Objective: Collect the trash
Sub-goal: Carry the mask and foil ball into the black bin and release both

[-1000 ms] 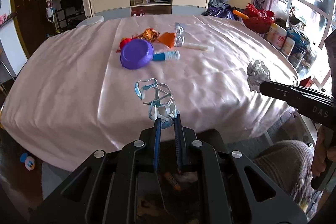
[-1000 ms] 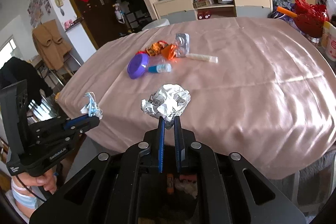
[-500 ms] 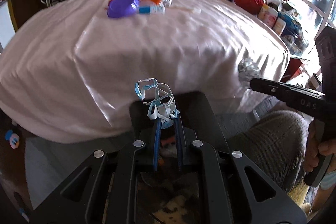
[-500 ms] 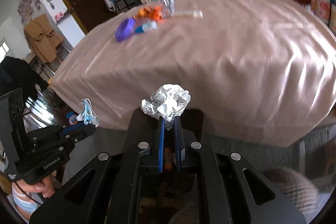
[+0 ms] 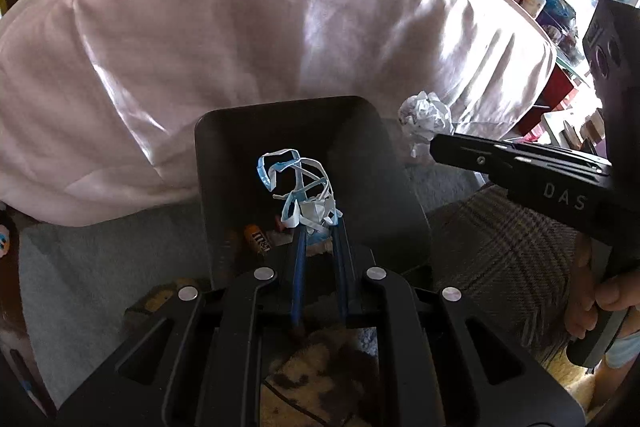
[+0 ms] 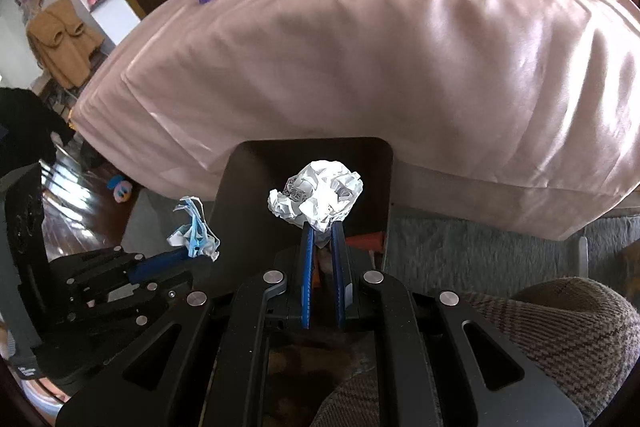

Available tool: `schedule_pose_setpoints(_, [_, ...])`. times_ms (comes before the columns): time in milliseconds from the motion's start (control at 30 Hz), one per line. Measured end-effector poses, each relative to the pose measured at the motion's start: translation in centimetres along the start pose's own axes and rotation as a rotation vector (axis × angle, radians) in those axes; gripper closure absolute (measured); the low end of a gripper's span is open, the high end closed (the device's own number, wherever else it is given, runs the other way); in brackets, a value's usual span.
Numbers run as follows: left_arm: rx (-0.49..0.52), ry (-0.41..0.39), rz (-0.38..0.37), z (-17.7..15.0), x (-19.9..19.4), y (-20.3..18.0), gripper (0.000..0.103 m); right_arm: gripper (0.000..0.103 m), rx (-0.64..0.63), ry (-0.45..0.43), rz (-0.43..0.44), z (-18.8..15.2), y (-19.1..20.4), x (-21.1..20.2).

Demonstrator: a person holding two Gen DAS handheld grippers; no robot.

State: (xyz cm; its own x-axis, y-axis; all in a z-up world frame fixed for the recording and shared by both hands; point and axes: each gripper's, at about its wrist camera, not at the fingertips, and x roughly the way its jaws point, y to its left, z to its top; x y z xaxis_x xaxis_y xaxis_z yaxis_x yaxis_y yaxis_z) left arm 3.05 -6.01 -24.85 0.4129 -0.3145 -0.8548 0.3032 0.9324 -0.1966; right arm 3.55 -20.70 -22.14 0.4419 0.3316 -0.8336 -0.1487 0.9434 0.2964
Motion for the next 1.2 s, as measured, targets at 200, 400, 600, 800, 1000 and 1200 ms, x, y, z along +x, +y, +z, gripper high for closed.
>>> schedule_pose_setpoints(200, [-0.016,-0.004,0.004,0.3,-0.1,0.9,0.089,0.09,0.01,0.007,0.006,0.4,0.2,0.7])
schedule_pose_setpoints(400, [-0.017,0.0,0.006,0.3,-0.2,1.0,0.081,0.089,0.011,0.01,-0.002,0.6,0.2,0.9])
schedule_pose_setpoints(600, [-0.02,-0.012,0.025,0.3,-0.5,1.5,0.064,0.088,0.037,0.011,-0.021,0.9,-0.2,0.8])
schedule_pose_setpoints(800, [-0.022,-0.023,0.045,0.4,-1.0,2.0,0.058,0.049,0.047,-0.006,-0.031,1.2,-0.4,0.6])
schedule_pose_setpoints(1000, [-0.021,-0.055,0.075,1.0,-2.5,2.6,0.047,0.027,0.031,-0.048,-0.05,2.4,-0.5,-1.0])
schedule_pose_setpoints(1200, [-0.024,-0.104,0.095,2.5,-4.7,3.1,0.042,0.021,0.032,-0.14,-0.05,4.9,-1.4,-4.3])
